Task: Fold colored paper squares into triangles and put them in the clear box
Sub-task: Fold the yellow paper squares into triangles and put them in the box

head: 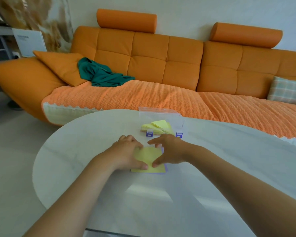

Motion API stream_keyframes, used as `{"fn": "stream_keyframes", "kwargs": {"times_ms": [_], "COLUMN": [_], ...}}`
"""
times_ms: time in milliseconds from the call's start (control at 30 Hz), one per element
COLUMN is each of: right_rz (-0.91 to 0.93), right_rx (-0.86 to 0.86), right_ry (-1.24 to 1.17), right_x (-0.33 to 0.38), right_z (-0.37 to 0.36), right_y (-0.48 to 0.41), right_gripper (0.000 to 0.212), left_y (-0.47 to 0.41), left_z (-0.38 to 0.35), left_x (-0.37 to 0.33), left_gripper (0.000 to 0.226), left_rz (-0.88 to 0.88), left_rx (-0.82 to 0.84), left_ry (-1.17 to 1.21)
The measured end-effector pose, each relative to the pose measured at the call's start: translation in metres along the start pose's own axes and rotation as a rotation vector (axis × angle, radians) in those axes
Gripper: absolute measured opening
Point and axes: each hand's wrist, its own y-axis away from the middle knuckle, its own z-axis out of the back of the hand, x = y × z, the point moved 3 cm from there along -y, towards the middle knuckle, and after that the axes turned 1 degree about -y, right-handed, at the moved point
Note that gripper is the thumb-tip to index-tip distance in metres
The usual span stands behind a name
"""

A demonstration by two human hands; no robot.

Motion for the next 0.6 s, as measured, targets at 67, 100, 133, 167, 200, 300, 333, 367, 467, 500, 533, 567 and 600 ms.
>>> {"fn": "stream_keyframes", "kwargs": {"times_ms": [67,100,133,167,200,300,333,367,467,500,533,567,600], "right_rz": [-0.033,-0.046,-0.058,-0.069,-0.08,-0.092,-0.099,-0.108,-0.132,-0.135,-0.138,-0.14,-0.14], "right_rx": [0.023,0.026,0.023,0.013,-0.006,-0.118,-0.16,-0.198,-0.271,-0.293,-0.32,-0.347,-0.371], "right_ry": [-0.024,-0.041,-0.064,-0.093,-0.132,-0.308,-0.362,-0.401,-0.447,-0.45,-0.456,-0.456,-0.447], "right_x": [0.0,0.0,-0.002,-0.003,-0.005,-0.011,-0.013,-0.014,-0.017,-0.017,-0.018,-0.019,-0.02], "right_z": [0.0,0.0,0.0,-0.001,-0.002,-0.003,-0.002,-0.002,-0.002,-0.002,-0.002,-0.002,-0.002], "right_y": [-0.002,-0.004,-0.005,-0.007,-0.008,-0.011,-0.011,-0.012,-0.011,-0.011,-0.011,-0.01,-0.01], "right_gripper": [0.088,0.086,0.081,0.075,0.068,0.03,0.022,0.017,0.01,0.01,0.01,0.009,0.009], "left_y": [-0.001,-0.002,-0.003,-0.004,-0.006,-0.01,-0.011,-0.011,-0.011,-0.011,-0.01,-0.009,-0.008], "left_z": [0.001,0.002,0.002,0.002,0.002,0.003,0.004,0.005,0.013,0.016,0.018,0.02,0.021], "left_x": [0.002,0.004,0.005,0.007,0.008,0.01,0.01,0.011,0.011,0.012,0.012,0.012,0.012], "left_gripper": [0.074,0.075,0.08,0.085,0.088,0.064,0.054,0.046,0.028,0.026,0.024,0.022,0.019], "left_rz": [0.007,0.011,0.013,0.014,0.015,-0.001,-0.005,-0.004,0.02,0.033,0.046,0.056,0.064], "left_rx": [-0.029,-0.038,-0.041,-0.038,-0.033,-0.056,-0.082,-0.116,-0.254,-0.296,-0.327,-0.348,-0.36], "left_ry": [0.076,0.108,0.136,0.159,0.171,0.211,0.241,0.276,0.377,0.394,0.391,0.377,0.355]}}
